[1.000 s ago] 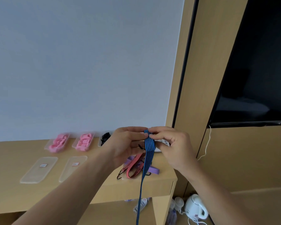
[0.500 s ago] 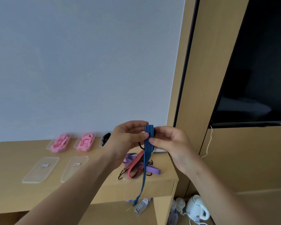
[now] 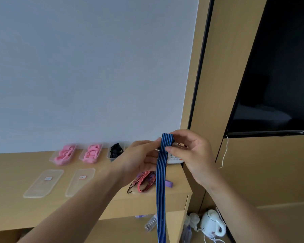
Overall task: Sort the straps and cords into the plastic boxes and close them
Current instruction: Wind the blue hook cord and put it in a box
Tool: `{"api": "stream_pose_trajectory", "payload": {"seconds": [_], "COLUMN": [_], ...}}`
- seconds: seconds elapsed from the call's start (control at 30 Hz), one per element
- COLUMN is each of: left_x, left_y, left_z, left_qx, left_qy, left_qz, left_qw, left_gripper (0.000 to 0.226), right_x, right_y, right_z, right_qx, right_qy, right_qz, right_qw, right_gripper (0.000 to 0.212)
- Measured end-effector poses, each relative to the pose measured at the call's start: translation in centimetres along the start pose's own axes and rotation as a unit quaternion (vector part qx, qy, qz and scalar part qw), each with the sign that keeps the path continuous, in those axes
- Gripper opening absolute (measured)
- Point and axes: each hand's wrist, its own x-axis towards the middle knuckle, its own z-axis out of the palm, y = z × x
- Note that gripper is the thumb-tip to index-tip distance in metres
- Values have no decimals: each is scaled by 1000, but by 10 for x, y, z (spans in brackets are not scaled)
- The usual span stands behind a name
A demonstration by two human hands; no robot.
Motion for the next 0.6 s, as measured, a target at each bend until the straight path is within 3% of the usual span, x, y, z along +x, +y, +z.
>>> {"api": "stream_pose_trajectory", "payload": {"seconds": [0.33,0.6], "left_x": [2,-3], "left_y": [1,0], "left_z": [-1,1], "left_qx": [-133,-90], "left_qy": [-10,-17], "left_qz": [-46,3], "left_qw": [990,996], "left_gripper": [20,20], "right_x": [-11,-16], "right_y": [7,14], "right_z": [2,0], "right_qx": [-98,-143], "right_qy": [-6,-11], "right_qz": [-96,-117], "right_qw": [991,983], "right_gripper": [41,38]}}
